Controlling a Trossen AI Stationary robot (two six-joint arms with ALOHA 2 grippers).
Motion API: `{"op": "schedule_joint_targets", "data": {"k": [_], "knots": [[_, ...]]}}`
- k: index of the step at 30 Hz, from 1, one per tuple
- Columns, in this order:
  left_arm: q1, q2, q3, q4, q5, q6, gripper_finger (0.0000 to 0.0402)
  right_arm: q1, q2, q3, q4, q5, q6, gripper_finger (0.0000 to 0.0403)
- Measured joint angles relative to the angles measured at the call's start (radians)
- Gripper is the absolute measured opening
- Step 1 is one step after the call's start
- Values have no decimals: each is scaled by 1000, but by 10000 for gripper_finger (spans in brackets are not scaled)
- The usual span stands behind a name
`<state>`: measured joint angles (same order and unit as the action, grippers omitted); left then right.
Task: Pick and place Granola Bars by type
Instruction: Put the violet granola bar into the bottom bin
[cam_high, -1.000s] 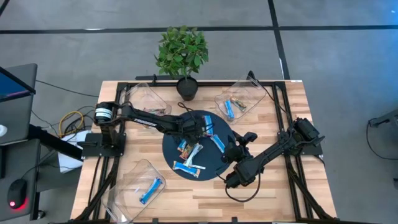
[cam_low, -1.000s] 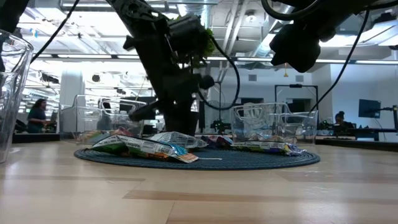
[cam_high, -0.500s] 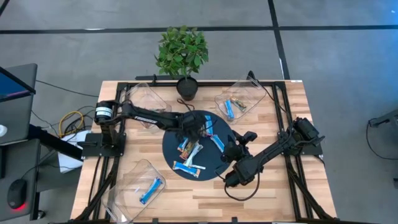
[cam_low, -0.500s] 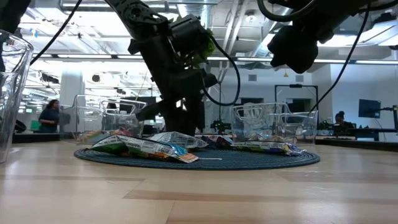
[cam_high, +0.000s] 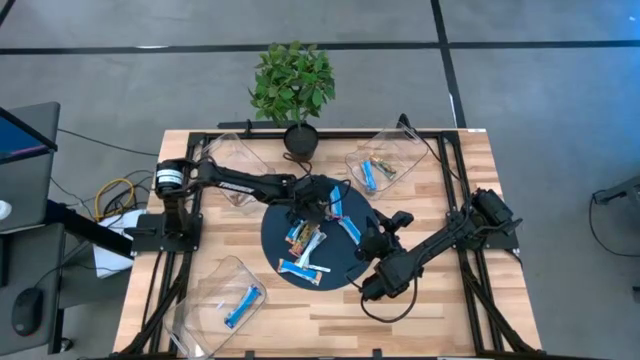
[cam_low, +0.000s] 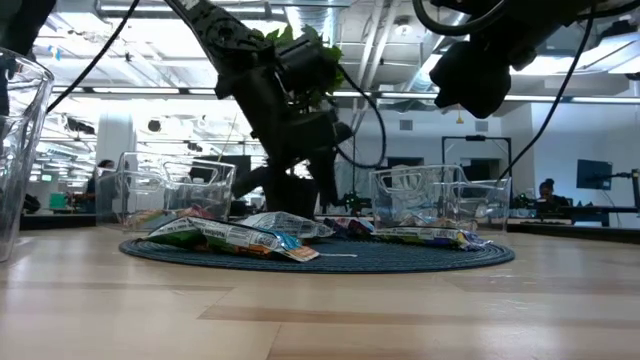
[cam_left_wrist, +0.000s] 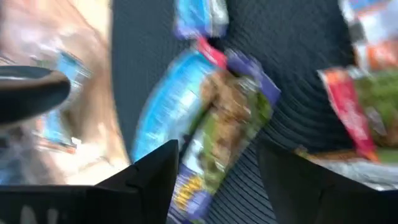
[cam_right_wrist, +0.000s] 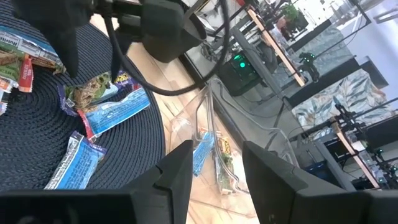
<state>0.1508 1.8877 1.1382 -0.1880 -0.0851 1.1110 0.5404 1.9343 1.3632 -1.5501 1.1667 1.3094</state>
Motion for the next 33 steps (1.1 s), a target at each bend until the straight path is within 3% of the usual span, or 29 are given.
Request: {"op": "schedule_joint_targets", "data": {"k": [16,26,33], "knots": [[26,79,106,-92,3,-85,213,-32,0,-3,25,-20,-35,134],[47,79,108,-98,37,-127,138,-32,0,-3,29,-23,-35,134],[47,79,108,-74,52,-107,131,-32,0,-3,29,-23,-38,134]]}}
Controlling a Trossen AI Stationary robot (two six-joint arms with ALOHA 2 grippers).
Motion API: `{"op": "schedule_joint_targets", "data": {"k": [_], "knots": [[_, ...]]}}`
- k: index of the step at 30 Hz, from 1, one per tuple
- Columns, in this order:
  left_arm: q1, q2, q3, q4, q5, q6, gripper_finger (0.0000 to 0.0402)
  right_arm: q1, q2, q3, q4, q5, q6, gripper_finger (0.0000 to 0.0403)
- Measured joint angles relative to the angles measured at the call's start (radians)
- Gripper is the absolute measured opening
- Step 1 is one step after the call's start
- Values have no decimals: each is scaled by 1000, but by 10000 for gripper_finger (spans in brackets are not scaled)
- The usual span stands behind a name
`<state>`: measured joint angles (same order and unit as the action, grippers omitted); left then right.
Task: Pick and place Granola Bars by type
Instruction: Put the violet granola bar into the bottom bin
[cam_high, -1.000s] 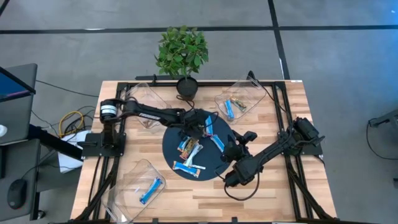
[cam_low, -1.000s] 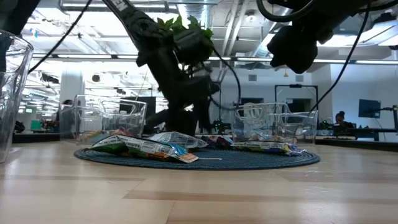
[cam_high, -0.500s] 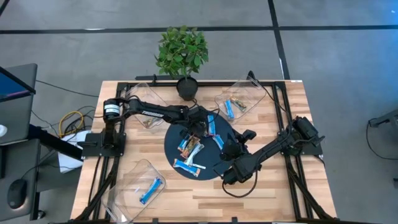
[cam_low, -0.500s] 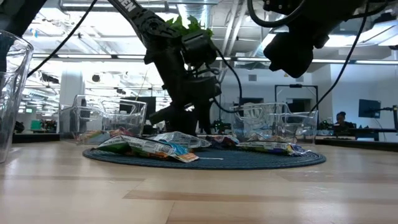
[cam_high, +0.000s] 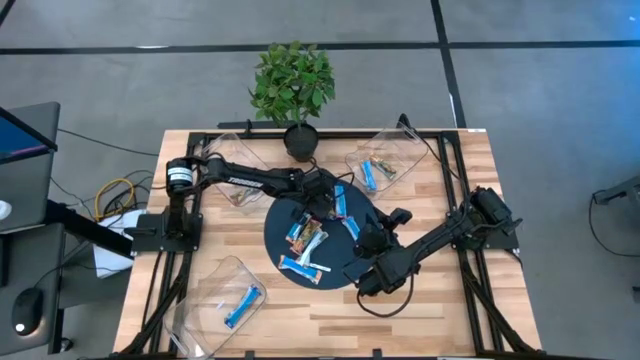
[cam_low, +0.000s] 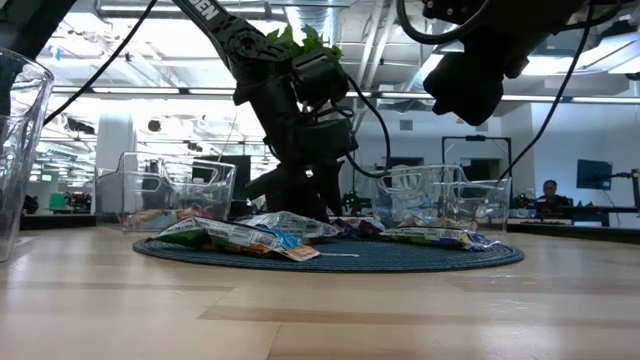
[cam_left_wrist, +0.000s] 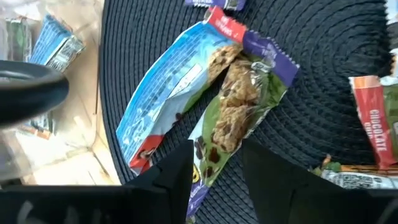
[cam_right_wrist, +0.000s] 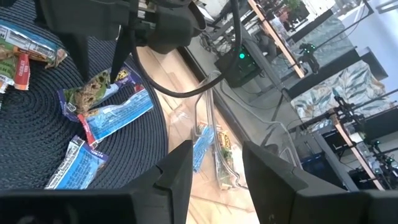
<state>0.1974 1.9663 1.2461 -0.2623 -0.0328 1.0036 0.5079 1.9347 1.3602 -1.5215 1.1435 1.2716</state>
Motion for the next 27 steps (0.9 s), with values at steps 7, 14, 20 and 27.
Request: {"op": "schedule_joint_targets", "data": {"k": [7,14,20,27], "knots": [[1,0,0,0,30,0,131,0,0,0,0,0,0,134],[1,61,4,51,16,4,131,0,0,0,2,1,0,134],[0,76,11,57,-11,7,131,0,0,-1,14,2,-23,134],[3,81,79,-59,-21,-24,106,0,0,-1,15,1,-23,134]]}}
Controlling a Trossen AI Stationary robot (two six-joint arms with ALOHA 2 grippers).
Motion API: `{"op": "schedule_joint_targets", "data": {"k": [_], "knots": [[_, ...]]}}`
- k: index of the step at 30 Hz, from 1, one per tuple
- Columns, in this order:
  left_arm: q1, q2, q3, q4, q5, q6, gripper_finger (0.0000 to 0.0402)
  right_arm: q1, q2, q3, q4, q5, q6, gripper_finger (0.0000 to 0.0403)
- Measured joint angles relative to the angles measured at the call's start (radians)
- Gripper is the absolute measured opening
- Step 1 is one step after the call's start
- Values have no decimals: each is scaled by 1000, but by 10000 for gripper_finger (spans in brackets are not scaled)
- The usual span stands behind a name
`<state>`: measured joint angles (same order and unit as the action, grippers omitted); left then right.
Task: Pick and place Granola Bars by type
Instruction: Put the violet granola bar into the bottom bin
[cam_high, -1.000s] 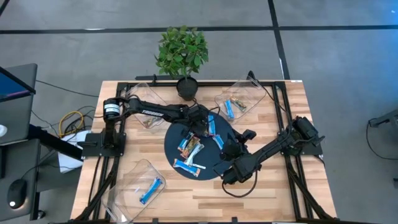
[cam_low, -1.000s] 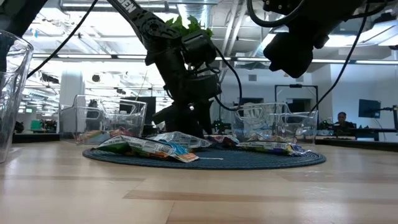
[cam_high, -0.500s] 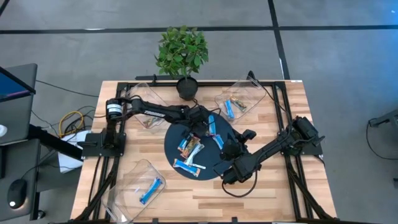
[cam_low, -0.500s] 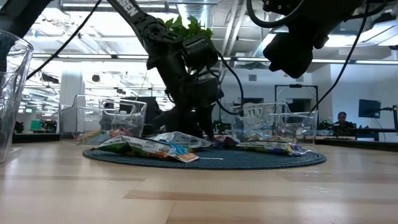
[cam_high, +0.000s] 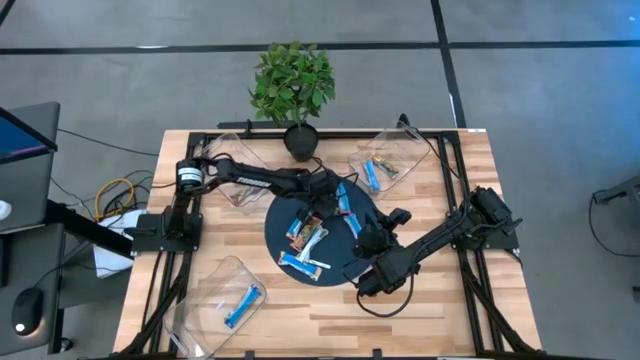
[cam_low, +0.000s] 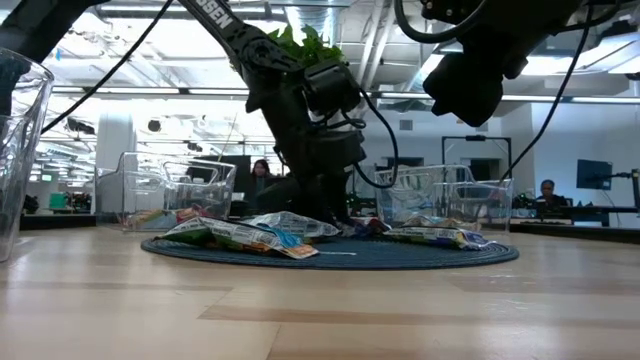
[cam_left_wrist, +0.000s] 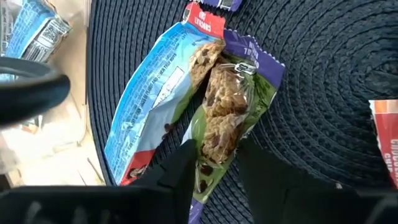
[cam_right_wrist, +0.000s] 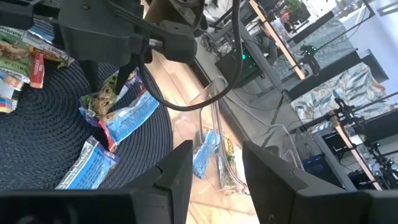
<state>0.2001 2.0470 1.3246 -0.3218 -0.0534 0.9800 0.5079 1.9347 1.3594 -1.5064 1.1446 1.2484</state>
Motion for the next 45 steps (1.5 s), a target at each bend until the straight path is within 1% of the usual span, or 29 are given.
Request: {"op": "schedule_joint_targets", "data": {"k": [4,7,9,13,17,22,27,31,38,45], "knots": [[0,1,22,-40,-8,-9,59,0,0,0,0,0,0,134],[-1,0,23,-40,-14,-9,23,0,0,0,0,0,0,134],[-2,0,23,-40,-28,-9,8,0,0,0,0,0,0,134],[-2,0,23,-41,-67,-9,7,0,0,0,0,0,0,134],[-8,0,23,-42,-85,-11,2,0,0,0,0,0,0,134],[-27,-1,23,-46,-141,-11,1,0,0,0,0,0,0,134],[-48,-34,20,-103,-168,-29,0,0,0,0,0,0,0,134],[-66,-100,20,-143,-157,-66,1,0,0,0,-1,-1,0,134],[-99,-253,20,-244,-67,-134,1,0,0,0,-1,-2,0,134],[-165,-440,21,-448,-56,-238,1,0,0,0,-1,0,-1,134]]}}
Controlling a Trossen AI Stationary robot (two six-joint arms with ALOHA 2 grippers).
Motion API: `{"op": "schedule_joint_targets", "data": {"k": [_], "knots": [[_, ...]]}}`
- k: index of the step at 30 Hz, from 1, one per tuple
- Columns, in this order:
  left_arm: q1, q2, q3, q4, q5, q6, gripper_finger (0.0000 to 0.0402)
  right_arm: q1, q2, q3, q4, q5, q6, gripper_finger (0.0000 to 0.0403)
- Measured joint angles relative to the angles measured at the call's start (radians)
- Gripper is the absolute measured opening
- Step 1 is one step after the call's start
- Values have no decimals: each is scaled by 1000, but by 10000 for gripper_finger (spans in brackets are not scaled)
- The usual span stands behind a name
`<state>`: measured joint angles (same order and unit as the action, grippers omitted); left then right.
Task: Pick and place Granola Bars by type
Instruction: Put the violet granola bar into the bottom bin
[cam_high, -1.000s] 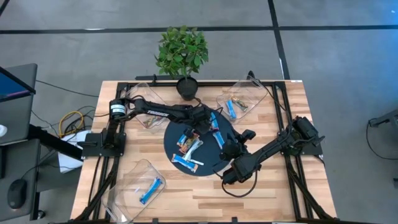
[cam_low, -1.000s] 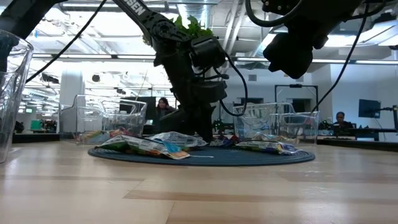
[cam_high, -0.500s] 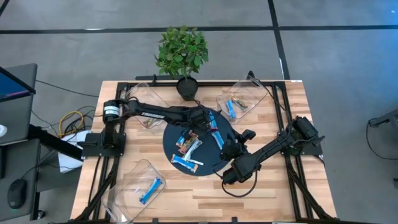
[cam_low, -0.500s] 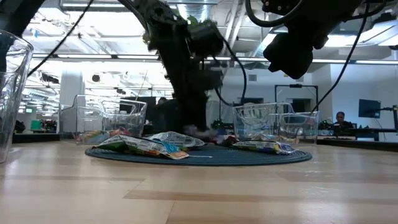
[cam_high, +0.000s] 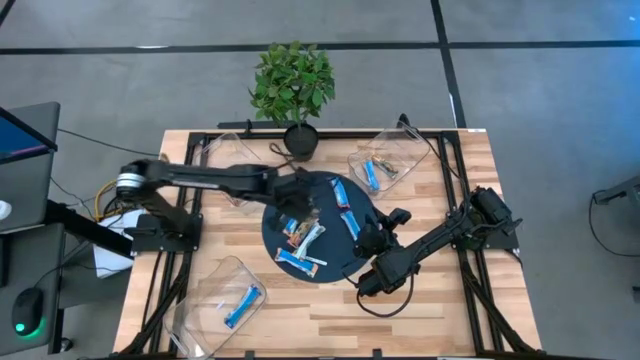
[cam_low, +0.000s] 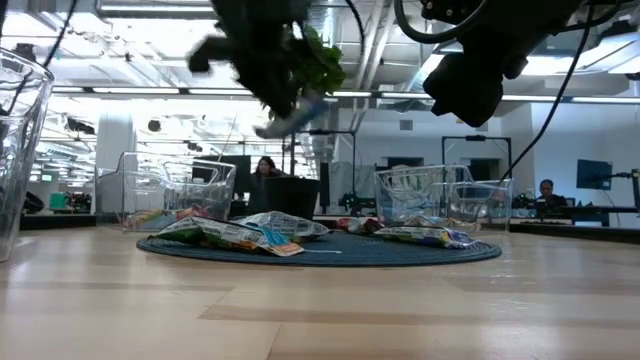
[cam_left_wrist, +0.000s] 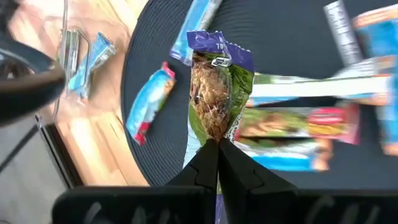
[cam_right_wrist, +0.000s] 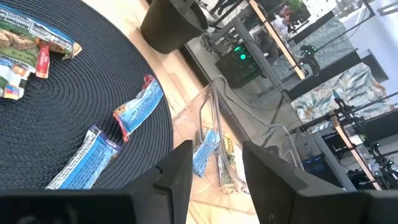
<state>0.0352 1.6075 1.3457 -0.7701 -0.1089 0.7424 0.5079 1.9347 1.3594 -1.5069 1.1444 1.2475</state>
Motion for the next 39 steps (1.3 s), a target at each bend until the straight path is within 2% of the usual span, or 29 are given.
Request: {"op": "schedule_joint_targets", "data": {"k": [9,14,20,25,32,39], "knots": [[-165,-229,-7,-198,-9,-234,1,-4,0,0,-8,18,-3,134],[-275,-286,-8,-277,-28,-396,1,-29,0,0,5,39,-41,134],[-430,-283,-8,-364,-86,-606,0,-77,0,0,12,40,-58,134],[-562,-280,-9,-388,-124,-739,0,-104,0,0,59,63,-136,134],[-725,-279,-12,-468,-130,-964,0,-132,0,0,117,90,-236,134],[-828,-273,-140,-397,-103,-1159,0,-167,0,0,122,103,-252,134]]}}
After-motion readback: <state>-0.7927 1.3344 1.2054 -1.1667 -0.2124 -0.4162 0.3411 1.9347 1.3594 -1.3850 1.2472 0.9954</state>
